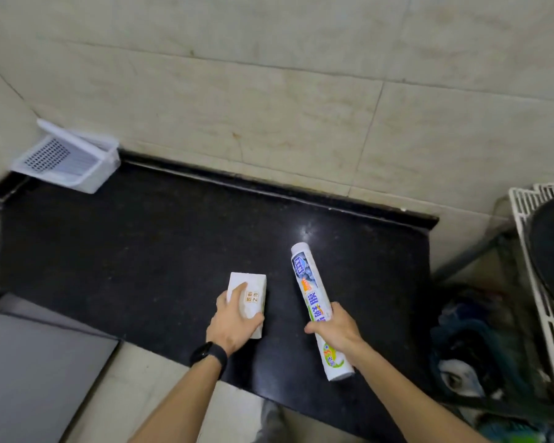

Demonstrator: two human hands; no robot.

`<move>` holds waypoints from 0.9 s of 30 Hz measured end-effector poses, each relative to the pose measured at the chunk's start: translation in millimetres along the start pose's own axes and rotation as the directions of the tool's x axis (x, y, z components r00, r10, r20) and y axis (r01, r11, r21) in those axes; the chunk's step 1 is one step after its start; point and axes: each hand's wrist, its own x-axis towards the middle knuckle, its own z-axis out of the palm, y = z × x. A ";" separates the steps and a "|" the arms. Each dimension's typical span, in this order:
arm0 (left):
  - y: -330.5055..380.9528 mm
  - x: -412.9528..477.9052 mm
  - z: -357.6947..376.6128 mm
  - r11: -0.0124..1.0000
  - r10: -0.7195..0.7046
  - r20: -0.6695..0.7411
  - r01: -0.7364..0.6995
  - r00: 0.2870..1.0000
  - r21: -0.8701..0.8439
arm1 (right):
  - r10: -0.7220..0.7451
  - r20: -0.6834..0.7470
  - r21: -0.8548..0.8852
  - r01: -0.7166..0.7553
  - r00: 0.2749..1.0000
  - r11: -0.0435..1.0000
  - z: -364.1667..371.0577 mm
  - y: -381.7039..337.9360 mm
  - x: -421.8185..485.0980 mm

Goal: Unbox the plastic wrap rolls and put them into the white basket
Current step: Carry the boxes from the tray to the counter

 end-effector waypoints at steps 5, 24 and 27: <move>-19.3 24.3 -3.9 0.997 0.072 0.007 -0.072 0.997 0.005 | -0.031 -0.056 -0.075 0.026 0.998 0.997 52.0 -16.1 20.5; -36.4 42.1 3.0 0.978 0.134 0.067 -0.143 0.989 0.154 | -0.219 -0.160 -0.555 0.096 0.963 0.826 114.7 -20.8 32.7; -37.1 45.4 4.5 0.967 0.119 0.076 -0.133 0.990 0.218 | -0.197 -0.116 -0.559 0.100 0.974 0.823 110.0 -20.7 31.0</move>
